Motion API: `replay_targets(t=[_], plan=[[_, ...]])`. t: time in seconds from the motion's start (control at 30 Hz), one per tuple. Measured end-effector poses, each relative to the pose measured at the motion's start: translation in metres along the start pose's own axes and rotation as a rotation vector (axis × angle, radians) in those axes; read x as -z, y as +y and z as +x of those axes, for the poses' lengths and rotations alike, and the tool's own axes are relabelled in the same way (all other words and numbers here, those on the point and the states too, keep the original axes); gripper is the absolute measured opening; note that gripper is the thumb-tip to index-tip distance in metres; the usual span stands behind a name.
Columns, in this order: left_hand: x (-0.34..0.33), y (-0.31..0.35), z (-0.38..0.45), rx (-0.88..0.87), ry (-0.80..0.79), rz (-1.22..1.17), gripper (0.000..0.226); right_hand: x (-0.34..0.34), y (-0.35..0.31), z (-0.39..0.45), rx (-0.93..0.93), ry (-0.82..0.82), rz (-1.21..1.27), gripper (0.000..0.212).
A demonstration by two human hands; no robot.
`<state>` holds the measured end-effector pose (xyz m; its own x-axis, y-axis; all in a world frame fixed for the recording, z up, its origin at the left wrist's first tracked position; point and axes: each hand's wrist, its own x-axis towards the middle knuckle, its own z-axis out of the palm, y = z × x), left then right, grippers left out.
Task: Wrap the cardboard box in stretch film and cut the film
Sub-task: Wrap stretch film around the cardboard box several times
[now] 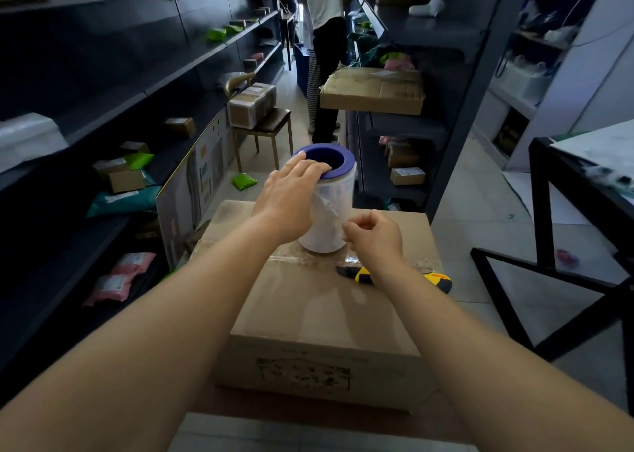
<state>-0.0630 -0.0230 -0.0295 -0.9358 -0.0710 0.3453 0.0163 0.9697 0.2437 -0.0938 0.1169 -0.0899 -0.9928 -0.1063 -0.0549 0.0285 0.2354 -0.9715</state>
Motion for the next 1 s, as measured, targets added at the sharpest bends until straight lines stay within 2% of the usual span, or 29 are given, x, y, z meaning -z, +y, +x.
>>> replay_targets(t=[0.17, 0.33, 0.63, 0.73, 0.87, 1.0], plan=[[0.001, -0.001, 0.0, -0.043, -0.003, 0.091, 0.063, 0.002, 0.001, -0.014, 0.101, -0.06, -0.093, 0.013], [0.008, -0.011, 0.004, -0.142, -0.023, 0.225, 0.054, -0.003, 0.003, -0.028, 0.169, -0.049, -0.138, 0.007], [0.038, -0.031, 0.013, -0.334, -0.085, 0.366, 0.038, -0.011, -0.007, -0.04, 0.133, 0.124, -0.074, 0.002], [0.047, -0.041, 0.007, -0.36, -0.116, 0.35, 0.041, -0.026, -0.008, -0.047, 0.103, 0.186, -0.072, 0.002], [0.057, -0.061, -0.008, -0.374, -0.132, 0.352, 0.049, -0.057, -0.009, -0.069, 0.028, 0.27, -0.023, 0.012], [0.062, -0.073, -0.023, -0.352, -0.107, 0.405, 0.054, -0.082, -0.013, -0.093, -0.041, 0.325, 0.076, 0.038]])
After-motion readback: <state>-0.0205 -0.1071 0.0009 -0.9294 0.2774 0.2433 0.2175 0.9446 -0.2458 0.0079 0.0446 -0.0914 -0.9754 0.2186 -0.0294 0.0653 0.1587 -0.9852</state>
